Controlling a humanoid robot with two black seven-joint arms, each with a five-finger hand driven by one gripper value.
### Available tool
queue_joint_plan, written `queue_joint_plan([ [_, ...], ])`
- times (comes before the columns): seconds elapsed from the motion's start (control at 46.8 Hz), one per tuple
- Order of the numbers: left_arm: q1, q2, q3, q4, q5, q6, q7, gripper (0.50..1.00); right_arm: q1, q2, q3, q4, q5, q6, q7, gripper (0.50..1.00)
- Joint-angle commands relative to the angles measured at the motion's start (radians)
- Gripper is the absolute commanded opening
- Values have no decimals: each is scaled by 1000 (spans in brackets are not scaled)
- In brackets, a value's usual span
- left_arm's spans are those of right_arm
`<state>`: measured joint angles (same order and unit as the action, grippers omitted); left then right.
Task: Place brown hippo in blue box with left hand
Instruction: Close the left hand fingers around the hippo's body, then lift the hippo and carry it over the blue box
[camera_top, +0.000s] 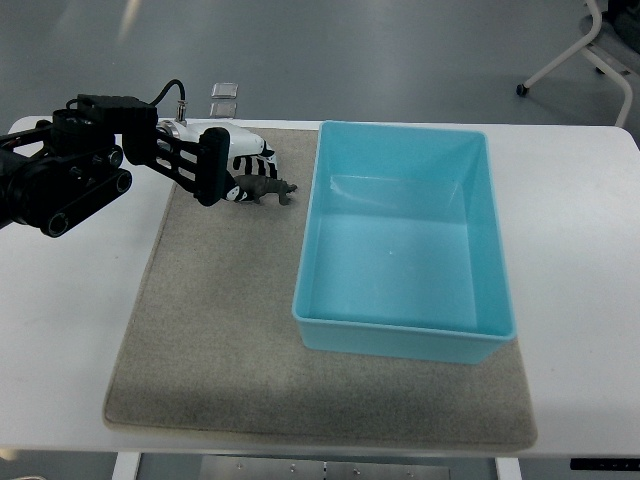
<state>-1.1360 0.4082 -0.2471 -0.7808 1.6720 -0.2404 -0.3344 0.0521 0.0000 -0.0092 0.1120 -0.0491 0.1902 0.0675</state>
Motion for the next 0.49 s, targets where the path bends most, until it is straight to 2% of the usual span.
queue_joint_plan([
  [0.0,-2,0,-4,0,-3,0,0,518,0,0,0,0,0,0,0,936],
  [0.47,-33,14,-95,0,-28,3,0,529,0,0,0,0,0,0,0,936],
])
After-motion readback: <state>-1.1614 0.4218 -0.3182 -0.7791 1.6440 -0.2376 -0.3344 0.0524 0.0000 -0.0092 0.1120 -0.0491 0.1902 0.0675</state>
